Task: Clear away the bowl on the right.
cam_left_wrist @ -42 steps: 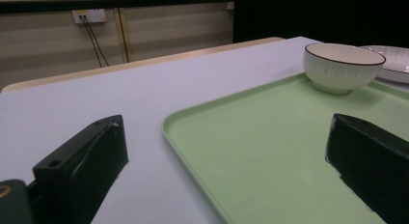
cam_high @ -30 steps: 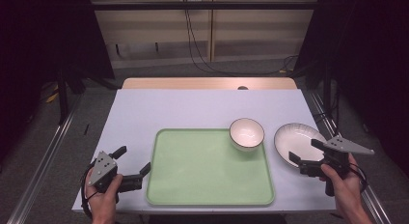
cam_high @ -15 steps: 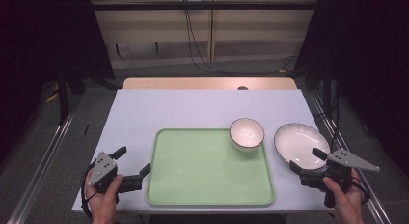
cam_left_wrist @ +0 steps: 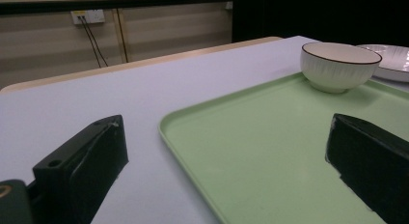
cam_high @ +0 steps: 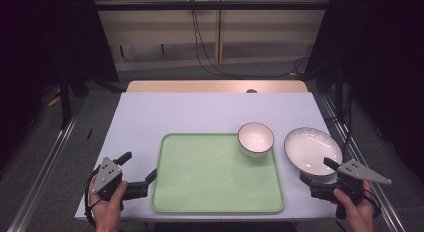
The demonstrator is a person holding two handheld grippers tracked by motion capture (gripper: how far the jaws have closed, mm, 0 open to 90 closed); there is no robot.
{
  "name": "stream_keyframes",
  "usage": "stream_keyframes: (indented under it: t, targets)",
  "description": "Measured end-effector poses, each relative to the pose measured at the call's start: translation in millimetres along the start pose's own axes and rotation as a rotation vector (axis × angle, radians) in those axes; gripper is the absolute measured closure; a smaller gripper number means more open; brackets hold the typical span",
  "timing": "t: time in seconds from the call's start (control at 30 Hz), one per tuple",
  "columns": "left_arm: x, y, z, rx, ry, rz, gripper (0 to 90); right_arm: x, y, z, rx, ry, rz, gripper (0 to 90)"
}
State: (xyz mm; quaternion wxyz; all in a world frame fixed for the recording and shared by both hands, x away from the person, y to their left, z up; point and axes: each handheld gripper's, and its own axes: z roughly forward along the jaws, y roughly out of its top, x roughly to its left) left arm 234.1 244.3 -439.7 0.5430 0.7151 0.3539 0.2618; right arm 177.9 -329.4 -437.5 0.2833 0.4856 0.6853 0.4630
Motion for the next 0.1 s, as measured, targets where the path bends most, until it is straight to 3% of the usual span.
stream_keyframes:
  t: [0.1]
  targets:
    - [0.3,0.1,-0.1,0.002,0.0,0.002,1.1,0.7,-1.0,1.8,0.015,0.004,-0.001,2.9]
